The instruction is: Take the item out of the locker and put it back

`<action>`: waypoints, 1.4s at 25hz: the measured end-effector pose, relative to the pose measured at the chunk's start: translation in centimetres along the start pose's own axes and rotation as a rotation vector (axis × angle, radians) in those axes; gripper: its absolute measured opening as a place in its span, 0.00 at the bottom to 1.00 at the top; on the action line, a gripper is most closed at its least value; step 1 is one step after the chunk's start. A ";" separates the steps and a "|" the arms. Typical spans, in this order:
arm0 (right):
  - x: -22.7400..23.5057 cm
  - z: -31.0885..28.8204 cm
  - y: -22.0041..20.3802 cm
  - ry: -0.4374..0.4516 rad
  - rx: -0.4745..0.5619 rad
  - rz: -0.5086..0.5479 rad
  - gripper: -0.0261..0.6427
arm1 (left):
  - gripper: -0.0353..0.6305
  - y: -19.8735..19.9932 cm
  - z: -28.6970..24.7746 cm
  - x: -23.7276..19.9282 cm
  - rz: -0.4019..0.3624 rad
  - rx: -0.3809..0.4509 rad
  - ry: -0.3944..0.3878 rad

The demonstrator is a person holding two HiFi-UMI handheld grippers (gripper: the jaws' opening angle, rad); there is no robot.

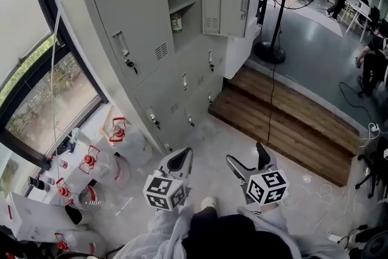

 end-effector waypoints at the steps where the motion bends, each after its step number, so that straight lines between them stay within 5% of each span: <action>1: 0.3 -0.8 0.1 0.003 0.000 -0.002 0.75 | 0.06 0.3 -0.7 -0.5 -0.003 0.001 0.000; 11: 3.0 -6.6 1.2 0.011 -0.010 -0.006 0.75 | 0.06 1.7 -5.9 -4.3 -0.013 -0.004 -0.009; 24: 2.8 -7.6 0.0 0.036 -0.063 -0.021 0.75 | 0.06 0.4 -6.1 -4.6 0.009 -0.055 -0.019; 35: 6.2 -12.1 1.6 0.108 -0.053 -0.006 0.75 | 0.06 1.5 -10.1 -5.5 0.005 -0.036 0.039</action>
Point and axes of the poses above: the fingertips, and each gripper's own axes: z backward along the fingers, x to its right, y out of its top, the point moved 9 cm from there along z, backward along the fingers, and after that the axes turned 4 degrees about z, right-handed, at the moved point
